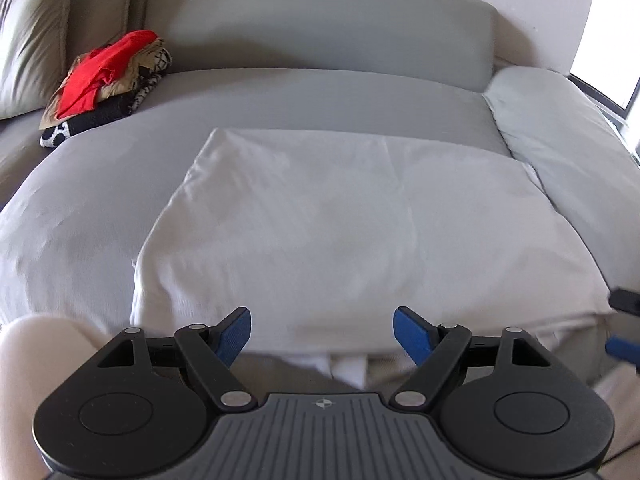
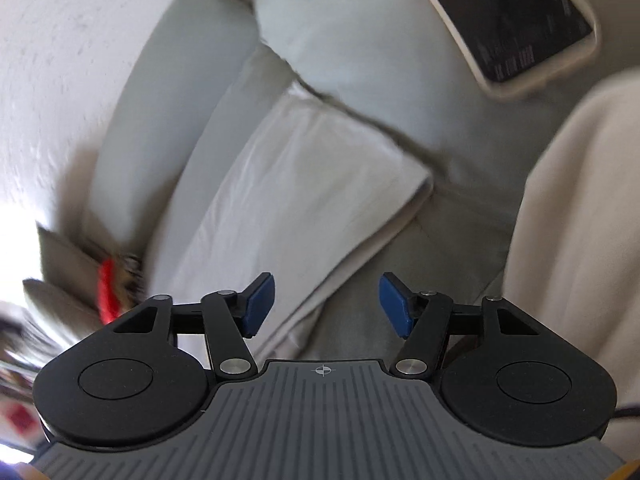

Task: Fold clothes

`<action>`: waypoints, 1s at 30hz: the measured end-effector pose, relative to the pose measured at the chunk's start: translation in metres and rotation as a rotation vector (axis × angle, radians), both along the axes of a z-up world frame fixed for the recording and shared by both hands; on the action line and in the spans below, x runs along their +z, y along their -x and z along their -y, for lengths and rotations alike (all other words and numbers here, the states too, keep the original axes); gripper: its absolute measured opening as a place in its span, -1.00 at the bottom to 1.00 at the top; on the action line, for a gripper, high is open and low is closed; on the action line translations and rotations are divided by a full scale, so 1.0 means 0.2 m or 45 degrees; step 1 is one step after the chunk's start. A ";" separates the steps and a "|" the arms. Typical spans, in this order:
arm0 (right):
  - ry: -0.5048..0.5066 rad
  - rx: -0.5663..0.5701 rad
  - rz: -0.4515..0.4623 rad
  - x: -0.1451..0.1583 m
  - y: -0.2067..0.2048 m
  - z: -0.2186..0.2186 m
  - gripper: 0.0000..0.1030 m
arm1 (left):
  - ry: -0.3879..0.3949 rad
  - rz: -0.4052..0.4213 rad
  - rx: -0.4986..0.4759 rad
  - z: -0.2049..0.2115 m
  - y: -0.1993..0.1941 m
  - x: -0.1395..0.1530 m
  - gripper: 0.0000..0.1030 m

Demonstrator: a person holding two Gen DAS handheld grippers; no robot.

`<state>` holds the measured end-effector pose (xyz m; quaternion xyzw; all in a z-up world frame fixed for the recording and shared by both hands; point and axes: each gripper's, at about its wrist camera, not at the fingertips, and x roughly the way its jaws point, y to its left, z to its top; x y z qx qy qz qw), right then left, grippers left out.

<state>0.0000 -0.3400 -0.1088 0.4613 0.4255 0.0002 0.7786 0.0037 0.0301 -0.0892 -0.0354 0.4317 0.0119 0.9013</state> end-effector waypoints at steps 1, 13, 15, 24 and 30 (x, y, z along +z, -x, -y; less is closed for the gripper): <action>-0.073 0.003 -0.021 -0.04 -0.01 0.01 0.18 | 0.004 -0.008 0.000 0.00 -0.02 -0.01 0.49; -0.393 -0.052 0.044 -0.25 -0.08 -0.05 0.16 | 0.000 -0.038 -0.022 -0.01 -0.07 -0.07 0.50; -0.438 -0.079 0.068 -0.27 -0.08 -0.04 0.16 | -0.006 -0.038 -0.023 0.00 -0.07 -0.07 0.51; -0.460 -0.113 0.187 -0.28 -0.14 -0.03 0.04 | -0.018 -0.041 -0.030 0.00 -0.07 -0.07 0.52; -0.439 -0.117 0.178 -0.31 -0.16 -0.03 -0.18 | -0.019 -0.045 -0.036 0.01 -0.07 -0.07 0.53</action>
